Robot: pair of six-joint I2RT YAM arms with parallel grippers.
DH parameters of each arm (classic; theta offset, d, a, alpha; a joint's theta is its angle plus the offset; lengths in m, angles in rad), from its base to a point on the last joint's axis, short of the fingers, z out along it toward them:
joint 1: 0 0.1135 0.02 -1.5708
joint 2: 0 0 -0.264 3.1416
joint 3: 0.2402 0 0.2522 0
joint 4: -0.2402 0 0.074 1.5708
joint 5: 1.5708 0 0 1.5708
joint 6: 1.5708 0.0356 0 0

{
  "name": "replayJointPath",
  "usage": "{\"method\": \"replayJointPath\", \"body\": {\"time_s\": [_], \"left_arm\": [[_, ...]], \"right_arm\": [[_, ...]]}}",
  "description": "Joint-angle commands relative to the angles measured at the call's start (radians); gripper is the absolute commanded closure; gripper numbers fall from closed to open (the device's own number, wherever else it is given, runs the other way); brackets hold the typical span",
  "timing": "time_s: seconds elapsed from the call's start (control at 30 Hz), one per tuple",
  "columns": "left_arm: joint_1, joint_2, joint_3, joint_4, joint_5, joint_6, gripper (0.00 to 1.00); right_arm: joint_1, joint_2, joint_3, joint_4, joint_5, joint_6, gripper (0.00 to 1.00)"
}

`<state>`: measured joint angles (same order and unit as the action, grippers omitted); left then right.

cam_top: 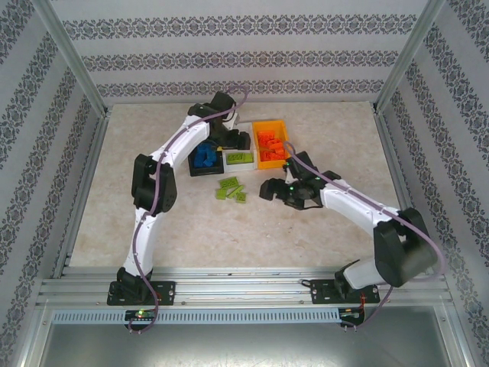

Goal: Sort the legos into containers by color

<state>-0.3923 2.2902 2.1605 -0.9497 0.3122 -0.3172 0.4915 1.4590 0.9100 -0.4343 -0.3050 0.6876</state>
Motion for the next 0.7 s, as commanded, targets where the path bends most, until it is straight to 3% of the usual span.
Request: {"method": "replayJointPath", "body": {"time_s": [0.0,0.27,0.47,0.67], "left_arm": [[0.008,-0.118,-0.096,-0.016,-0.043,0.041,0.16],[0.023,-0.371,-0.479,0.084,-0.075,0.066,0.15],[0.072,-0.551,-0.734,0.151,-0.059,0.042,0.15],[0.129,-0.651,-0.862,0.167,-0.057,0.049,0.14]], "right_arm": [[0.070,0.079,0.099,-0.076,0.047,-0.033,0.15],[0.210,0.305,0.331,-0.226,0.121,-0.054,0.28],[0.236,0.444,0.481,-0.312,0.135,-0.048,0.36],[0.240,0.543,0.600,-0.376,0.142,-0.053,0.40]]}}
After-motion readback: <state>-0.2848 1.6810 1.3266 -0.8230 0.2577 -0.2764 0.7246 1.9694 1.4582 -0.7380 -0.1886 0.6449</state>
